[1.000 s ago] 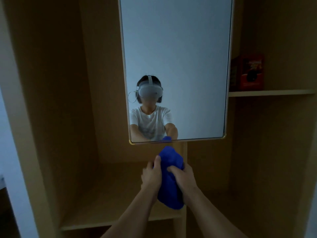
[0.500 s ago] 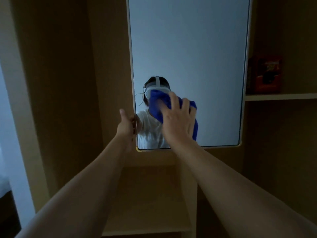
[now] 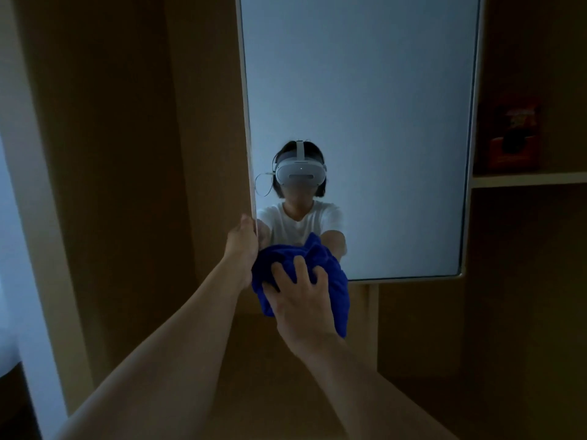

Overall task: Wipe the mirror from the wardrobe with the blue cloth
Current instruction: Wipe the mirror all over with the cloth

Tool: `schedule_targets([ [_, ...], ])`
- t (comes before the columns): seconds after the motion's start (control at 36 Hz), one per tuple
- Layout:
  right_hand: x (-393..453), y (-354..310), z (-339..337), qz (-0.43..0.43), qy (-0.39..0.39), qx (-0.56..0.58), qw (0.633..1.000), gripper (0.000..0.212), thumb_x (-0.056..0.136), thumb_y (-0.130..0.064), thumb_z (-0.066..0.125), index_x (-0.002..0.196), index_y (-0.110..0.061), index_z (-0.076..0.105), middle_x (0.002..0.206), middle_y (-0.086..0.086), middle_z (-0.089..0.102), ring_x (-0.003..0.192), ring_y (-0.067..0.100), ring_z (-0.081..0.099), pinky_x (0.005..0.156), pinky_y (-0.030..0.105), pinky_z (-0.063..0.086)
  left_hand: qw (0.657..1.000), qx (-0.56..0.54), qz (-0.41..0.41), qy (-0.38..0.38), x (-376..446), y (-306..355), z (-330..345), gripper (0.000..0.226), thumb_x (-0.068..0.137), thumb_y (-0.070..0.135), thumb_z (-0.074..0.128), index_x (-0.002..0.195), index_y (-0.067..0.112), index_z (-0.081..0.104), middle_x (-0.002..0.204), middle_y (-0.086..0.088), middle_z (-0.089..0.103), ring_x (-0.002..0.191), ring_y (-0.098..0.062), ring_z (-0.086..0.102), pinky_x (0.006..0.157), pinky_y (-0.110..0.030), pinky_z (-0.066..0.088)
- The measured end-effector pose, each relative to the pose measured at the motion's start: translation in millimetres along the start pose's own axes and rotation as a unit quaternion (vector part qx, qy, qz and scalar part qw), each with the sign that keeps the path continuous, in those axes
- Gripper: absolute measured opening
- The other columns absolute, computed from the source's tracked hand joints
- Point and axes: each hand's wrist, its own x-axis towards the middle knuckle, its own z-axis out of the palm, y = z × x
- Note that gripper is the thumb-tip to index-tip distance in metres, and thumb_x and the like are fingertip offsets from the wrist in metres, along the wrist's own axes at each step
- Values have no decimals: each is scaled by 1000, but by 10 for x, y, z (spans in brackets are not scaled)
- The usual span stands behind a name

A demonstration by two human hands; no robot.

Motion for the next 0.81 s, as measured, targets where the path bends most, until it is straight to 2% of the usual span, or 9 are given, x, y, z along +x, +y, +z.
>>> schedule_targets([
  [0.08, 16, 44, 23, -29, 9, -16, 999, 38, 71, -28, 74, 109, -28, 67, 127, 2, 56, 125, 37, 43, 96, 53, 39, 999, 17, 25, 25, 45, -50, 48, 52, 99, 47, 24, 93, 13, 63, 91, -8, 64, 85, -24, 60, 85, -40, 50],
  [0.14, 9, 100, 19, -39, 19, -29, 999, 35, 72, -27, 73, 107, -27, 67, 125, 2, 56, 124, 37, 43, 96, 51, 39, 998, 16, 45, 35, 64, -76, 68, 54, 99, 46, 24, 92, 12, 64, 89, -8, 64, 80, -22, 59, 76, -36, 50],
  [0.19, -25, 205, 5, -33, 29, -36, 998, 39, 64, -25, 78, 102, -27, 69, 119, 2, 60, 118, 35, 48, 91, 49, 43, 997, 13, 64, 38, 80, -93, 79, 52, 100, 45, 23, 85, 15, 63, 84, -8, 63, 75, -19, 59, 64, -30, 48],
  [0.33, -186, 667, 10, -13, 50, -75, 996, 51, 47, -22, 86, 96, -25, 72, 110, 4, 65, 106, 36, 58, 80, 48, 50, 997, -30, 58, 39, 107, -89, 138, 50, 101, 43, 25, 68, 18, 54, 69, -5, 55, 65, -17, 54, 62, -27, 44],
  [0.5, -313, 962, 27, 9, 56, -109, 992, 58, 41, -21, 90, 96, -23, 74, 109, 8, 67, 103, 38, 61, 78, 51, 51, 996, -34, 62, 45, 65, -76, 133, 52, 101, 43, 24, 63, 19, 50, 62, -2, 50, 57, -14, 47, 58, -26, 41],
  [0.58, -310, 941, -9, 40, 54, -93, 993, 57, 36, -20, 91, 89, -22, 75, 105, 8, 68, 101, 39, 62, 77, 52, 51, 997, -13, 58, 39, 66, -64, 110, 52, 101, 44, 23, 72, 15, 55, 67, -4, 54, 62, -14, 51, 65, -28, 44],
  [0.67, -261, 793, -78, 81, 69, -45, 993, 53, 36, -19, 89, 87, -24, 74, 106, 5, 66, 103, 39, 58, 77, 52, 50, 998, 10, 45, 39, 66, -51, 109, 52, 100, 47, 21, 103, 11, 59, 78, -4, 55, 73, -15, 53, 73, -34, 41],
  [0.72, -204, 633, -92, 49, 104, -15, 993, 51, 43, -18, 84, 92, -26, 71, 111, 3, 63, 109, 36, 50, 80, 49, 49, 998, 20, 39, 38, 56, -42, 116, 52, 99, 48, 20, 114, 12, 54, 79, -3, 54, 75, -16, 52, 77, -36, 40],
  [0.81, -75, 329, -67, -67, 90, -28, 993, 54, 57, -25, 78, 110, -31, 66, 129, 1, 52, 119, 33, 39, 91, 51, 44, 999, 25, 35, 21, 59, -65, 111, 56, 99, 49, 19, 101, 11, 60, 89, -8, 62, 81, -20, 59, 80, -38, 48],
])
